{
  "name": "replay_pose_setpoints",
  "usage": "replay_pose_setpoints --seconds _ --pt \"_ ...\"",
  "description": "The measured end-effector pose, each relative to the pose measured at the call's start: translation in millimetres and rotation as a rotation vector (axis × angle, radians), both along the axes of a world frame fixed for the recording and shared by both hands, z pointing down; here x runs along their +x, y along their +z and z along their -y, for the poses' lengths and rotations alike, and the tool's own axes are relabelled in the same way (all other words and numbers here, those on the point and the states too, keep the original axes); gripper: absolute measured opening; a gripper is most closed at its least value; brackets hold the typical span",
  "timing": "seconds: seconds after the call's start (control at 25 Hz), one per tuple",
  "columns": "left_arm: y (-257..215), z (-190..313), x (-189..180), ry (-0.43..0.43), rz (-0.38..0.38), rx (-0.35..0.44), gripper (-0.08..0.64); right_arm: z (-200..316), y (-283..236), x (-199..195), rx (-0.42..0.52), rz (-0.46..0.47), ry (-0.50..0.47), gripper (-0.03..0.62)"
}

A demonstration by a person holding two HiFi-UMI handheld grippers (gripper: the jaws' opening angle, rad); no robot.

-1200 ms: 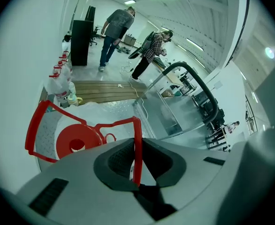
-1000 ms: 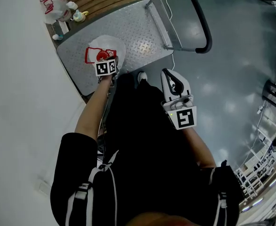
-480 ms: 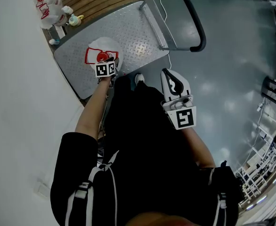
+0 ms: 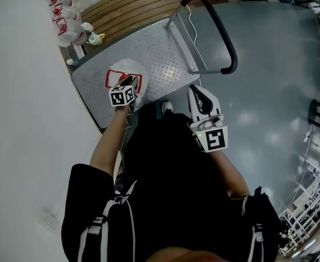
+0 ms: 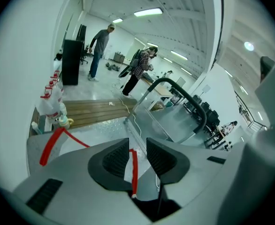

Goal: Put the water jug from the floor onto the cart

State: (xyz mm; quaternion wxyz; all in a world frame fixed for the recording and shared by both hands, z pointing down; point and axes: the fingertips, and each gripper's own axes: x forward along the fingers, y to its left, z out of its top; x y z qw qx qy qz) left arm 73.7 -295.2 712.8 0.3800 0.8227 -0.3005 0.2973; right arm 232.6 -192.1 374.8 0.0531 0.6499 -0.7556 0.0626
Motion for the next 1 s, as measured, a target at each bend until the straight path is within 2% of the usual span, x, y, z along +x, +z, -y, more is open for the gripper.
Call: replay_pose_setpoints --seconds 0.16,0.24,0.32,0.44,0.52,0.64,0.84,1.0 --pt "-65.2 -3.2 13.0 0.149 0.011 0.221 0.113 15.0 -2.0 -6.4 0.020 0.033 -0.037 0.020" --pt "-100.1 -8.4 20.8 0.172 -0.008 0.313 0.077 22.8 -2.8 -9.4 0.028 0.042 -0.059 0.020" --pt "-132.8 -13.8 24.5 0.141 -0.061 0.352 0.047 31.0 -6.8 -15.3 0.045 0.054 -0.085 0.020" --pt "-174.0 -22.9 23.7 0.063 -0.154 0.359 0.032 41.7 -15.5 -29.0 0.076 0.065 -0.129 0.019" --pt "-200.5 -24.8 19.9 0.006 -0.189 0.383 0.025 48.0 -20.8 -38.6 0.094 0.071 -0.161 0.019" --pt "-247.3 -21.3 10.7 -0.072 -0.232 0.475 0.021 58.2 -29.0 -55.2 0.115 0.076 -0.213 0.020" --pt "-313.3 -15.0 -7.2 -0.185 -0.267 0.645 0.021 69.5 -39.0 -77.8 0.128 0.050 -0.265 0.018" --pt "-336.5 -10.5 -20.6 -0.247 -0.267 0.713 0.020 75.6 -46.3 -91.2 0.146 0.042 -0.307 0.018"
